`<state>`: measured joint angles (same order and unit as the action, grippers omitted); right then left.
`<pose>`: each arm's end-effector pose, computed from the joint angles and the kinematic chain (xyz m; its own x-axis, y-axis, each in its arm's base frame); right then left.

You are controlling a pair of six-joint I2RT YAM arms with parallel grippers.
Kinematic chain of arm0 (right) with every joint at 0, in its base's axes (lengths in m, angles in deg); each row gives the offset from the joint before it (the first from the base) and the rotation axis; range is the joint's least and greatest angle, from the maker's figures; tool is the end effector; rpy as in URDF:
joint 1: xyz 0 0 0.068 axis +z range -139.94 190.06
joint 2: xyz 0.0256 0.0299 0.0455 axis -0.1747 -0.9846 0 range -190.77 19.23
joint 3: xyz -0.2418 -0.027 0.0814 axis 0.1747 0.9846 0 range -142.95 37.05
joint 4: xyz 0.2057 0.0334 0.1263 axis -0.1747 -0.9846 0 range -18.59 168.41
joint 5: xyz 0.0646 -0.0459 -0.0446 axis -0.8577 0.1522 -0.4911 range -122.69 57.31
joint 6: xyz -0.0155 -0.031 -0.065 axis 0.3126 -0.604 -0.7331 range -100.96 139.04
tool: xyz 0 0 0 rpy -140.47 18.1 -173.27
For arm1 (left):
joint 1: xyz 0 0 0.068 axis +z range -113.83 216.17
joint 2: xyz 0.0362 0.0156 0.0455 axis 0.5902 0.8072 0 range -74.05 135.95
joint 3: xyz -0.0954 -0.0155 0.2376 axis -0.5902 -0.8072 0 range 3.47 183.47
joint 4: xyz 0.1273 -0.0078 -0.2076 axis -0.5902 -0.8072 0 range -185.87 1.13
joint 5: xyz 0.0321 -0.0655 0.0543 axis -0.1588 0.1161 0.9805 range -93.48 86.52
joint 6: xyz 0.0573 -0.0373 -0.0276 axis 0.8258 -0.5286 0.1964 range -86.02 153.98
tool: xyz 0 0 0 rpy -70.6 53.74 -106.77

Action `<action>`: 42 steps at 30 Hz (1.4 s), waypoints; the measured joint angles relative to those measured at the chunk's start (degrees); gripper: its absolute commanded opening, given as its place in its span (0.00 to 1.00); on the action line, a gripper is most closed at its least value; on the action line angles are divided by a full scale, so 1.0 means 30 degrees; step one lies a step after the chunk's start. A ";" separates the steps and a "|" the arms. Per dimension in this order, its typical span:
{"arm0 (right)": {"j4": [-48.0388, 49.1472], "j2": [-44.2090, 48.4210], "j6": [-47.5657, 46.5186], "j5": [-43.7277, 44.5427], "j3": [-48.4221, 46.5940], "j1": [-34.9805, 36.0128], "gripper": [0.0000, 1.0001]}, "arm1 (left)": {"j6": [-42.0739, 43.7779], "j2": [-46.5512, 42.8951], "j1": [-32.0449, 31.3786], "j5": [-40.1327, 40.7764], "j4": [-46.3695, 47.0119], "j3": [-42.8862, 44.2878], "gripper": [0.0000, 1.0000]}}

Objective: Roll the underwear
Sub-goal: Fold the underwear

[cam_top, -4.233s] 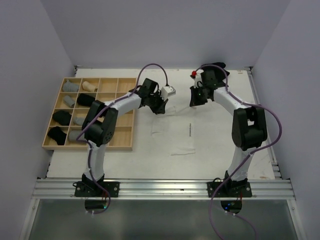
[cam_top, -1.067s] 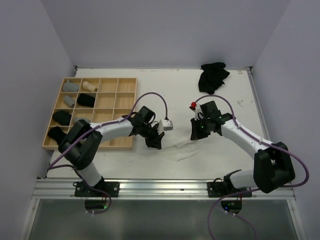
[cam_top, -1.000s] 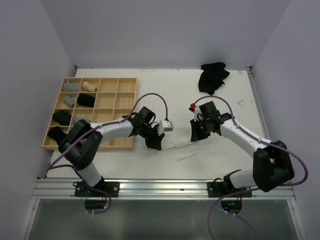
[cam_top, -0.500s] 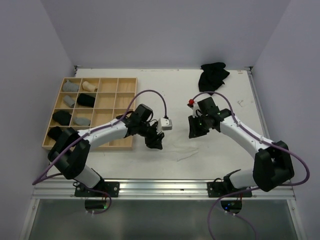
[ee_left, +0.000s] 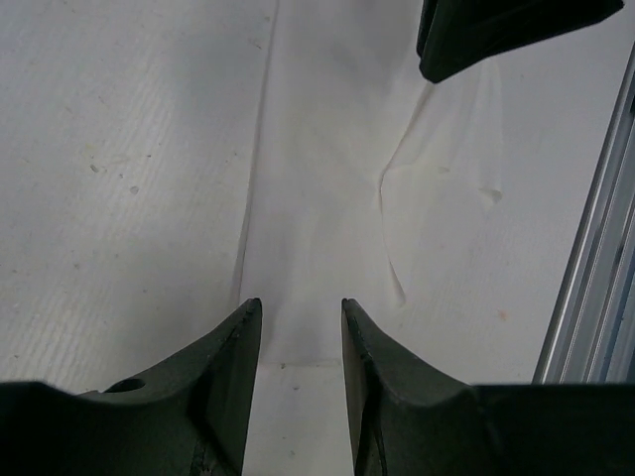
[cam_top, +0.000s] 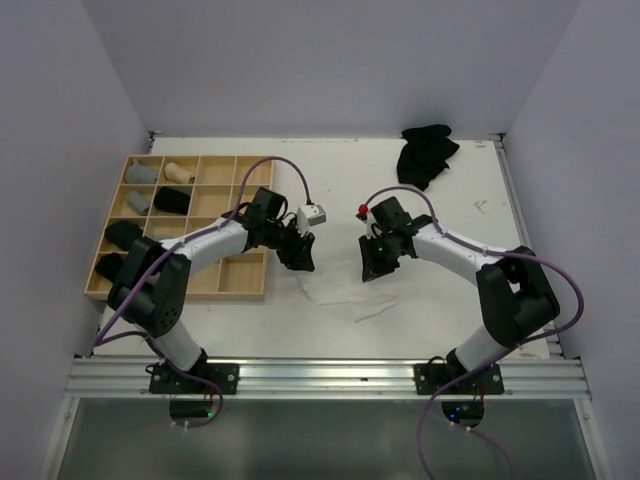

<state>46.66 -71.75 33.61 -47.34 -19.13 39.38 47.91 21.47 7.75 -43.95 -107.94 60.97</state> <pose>0.2515 0.1591 0.1585 -0.9154 -0.2350 -0.3268 -0.3423 0.8817 0.3246 0.2663 -0.1896 0.1661 -0.5548 0.5084 -0.6585 0.8302 0.3903 -0.3981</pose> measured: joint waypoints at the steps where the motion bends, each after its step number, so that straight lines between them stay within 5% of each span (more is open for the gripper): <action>1: 0.0124 -0.0248 0.0124 0.0007 0.0000 0.0197 0.20 | -0.0015 0.0000 0.0022 0.0000 0.0073 0.0117 0.41; 9: 0.0882 -0.1377 0.0780 -0.0036 0.0000 0.1494 0.21 | -0.0168 0.0015 -0.0066 0.0044 0.0131 0.0255 0.41; 18: 0.0845 -0.1435 0.0707 -0.0503 0.0029 0.1785 0.03 | -0.0313 0.0066 -0.0051 0.0073 0.0131 0.0262 0.41; 24: 0.0750 -0.1202 0.0838 -0.0240 0.0219 0.1858 0.14 | -0.0313 0.0102 -0.0036 0.0073 0.0138 0.0313 0.40; 42: 0.4029 -0.0240 0.6936 0.1086 0.1836 0.1887 0.00 | -0.2025 0.3963 -0.0998 -0.1304 0.0597 0.2120 0.12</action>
<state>58.75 -72.47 54.42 -44.09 -13.63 45.04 41.83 33.36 4.76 -47.86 -106.15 67.33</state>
